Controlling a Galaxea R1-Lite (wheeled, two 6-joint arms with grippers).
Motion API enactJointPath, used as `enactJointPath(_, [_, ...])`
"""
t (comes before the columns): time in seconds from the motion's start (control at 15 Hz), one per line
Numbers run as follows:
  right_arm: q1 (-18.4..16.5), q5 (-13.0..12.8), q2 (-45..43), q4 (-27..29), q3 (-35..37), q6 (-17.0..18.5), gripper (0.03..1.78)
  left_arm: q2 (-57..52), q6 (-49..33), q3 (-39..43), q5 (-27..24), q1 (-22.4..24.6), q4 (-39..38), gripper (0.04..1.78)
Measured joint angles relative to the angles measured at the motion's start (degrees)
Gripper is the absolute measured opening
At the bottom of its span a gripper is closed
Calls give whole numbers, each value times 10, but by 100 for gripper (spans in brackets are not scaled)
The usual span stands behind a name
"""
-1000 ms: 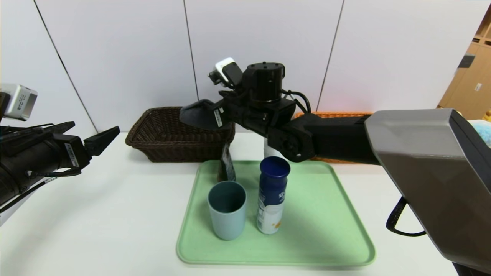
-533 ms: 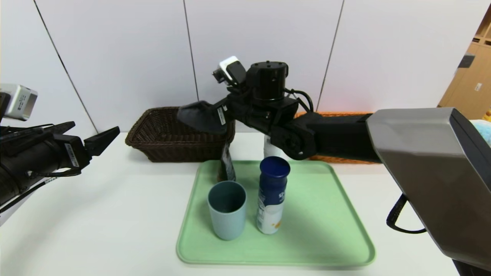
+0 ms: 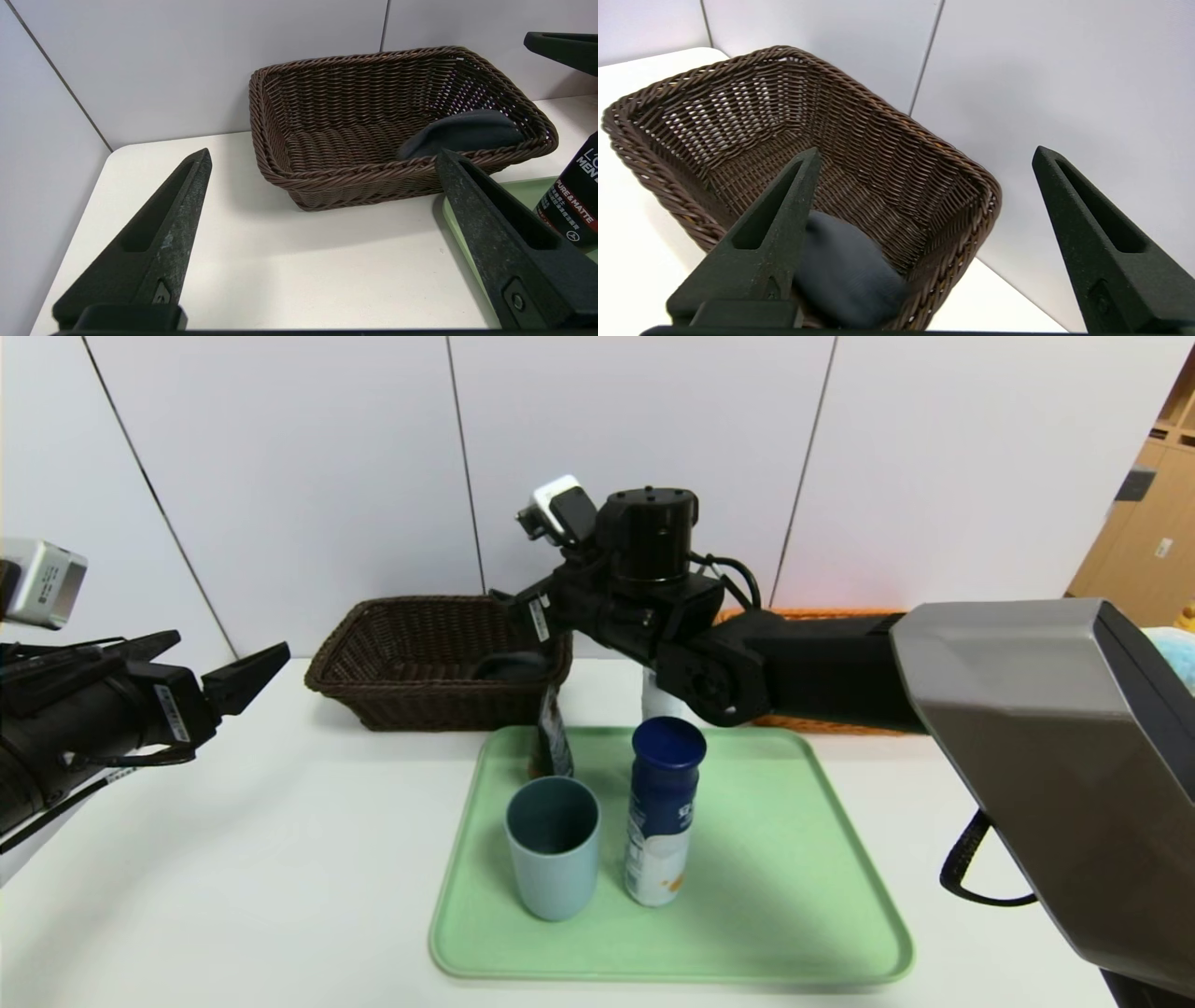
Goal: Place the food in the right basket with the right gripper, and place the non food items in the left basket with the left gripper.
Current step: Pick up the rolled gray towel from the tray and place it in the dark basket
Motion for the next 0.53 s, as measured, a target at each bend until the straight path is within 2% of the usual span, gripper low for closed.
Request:
enactJointPath(0.33, [-4,-4,-10,-5,0,0,164,-2,1,0,0,0,0,169])
enactJointPath(0.53, [-36,-9,-40,0,1,-4,166,-2,1,0,0,0,0,169])
